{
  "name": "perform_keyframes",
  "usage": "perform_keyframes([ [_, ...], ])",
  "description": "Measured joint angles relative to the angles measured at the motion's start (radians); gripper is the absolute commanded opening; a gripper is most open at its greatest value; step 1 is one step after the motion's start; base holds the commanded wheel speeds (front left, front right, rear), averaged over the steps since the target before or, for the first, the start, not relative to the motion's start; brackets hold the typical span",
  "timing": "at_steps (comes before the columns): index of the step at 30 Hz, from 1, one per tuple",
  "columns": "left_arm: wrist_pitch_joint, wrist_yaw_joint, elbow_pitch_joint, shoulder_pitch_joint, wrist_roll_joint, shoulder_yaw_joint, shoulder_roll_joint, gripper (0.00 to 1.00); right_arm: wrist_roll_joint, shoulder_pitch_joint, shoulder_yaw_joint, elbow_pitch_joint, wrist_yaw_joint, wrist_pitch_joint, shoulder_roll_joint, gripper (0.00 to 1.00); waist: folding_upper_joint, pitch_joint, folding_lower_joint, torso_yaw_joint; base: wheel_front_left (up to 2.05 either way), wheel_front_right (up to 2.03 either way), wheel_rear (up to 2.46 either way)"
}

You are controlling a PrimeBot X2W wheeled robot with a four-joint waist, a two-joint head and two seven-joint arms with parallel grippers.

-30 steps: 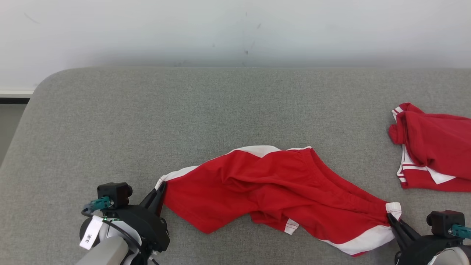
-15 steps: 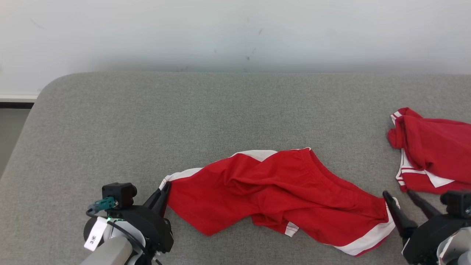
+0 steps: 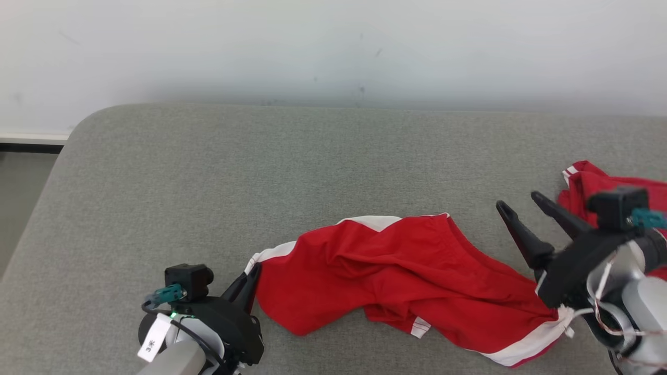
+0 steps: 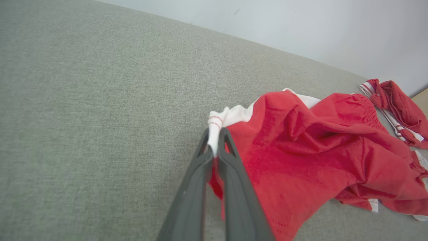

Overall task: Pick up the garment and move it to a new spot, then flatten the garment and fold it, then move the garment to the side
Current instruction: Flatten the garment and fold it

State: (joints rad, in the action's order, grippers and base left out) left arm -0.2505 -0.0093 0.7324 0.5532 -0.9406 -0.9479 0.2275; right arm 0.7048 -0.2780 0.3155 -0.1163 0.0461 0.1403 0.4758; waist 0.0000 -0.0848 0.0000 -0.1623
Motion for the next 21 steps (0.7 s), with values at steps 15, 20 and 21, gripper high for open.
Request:
perform_keyframes([
  [15,0.000,-0.006,-0.010,0.011,0.030,-0.005,-0.026,0.00,0.004,-0.276,0.114,-0.348,0.021,0.220,-0.113,1.00,0.0001,-0.028,0.0000,-0.072,0.00,0.00,0.00],
  [20,0.000,-0.008,-0.014,0.018,0.035,-0.003,-0.027,0.00,0.007,-0.310,0.131,-0.430,0.022,0.262,-0.132,1.00,0.0001,-0.045,0.0001,-0.077,0.00,0.00,0.00],
  [21,0.000,-0.008,-0.014,0.023,0.036,-0.003,-0.028,0.00,0.007,-0.315,0.134,-0.444,0.022,0.266,-0.137,1.00,0.0002,-0.049,0.0001,-0.078,0.00,0.00,0.00],
])
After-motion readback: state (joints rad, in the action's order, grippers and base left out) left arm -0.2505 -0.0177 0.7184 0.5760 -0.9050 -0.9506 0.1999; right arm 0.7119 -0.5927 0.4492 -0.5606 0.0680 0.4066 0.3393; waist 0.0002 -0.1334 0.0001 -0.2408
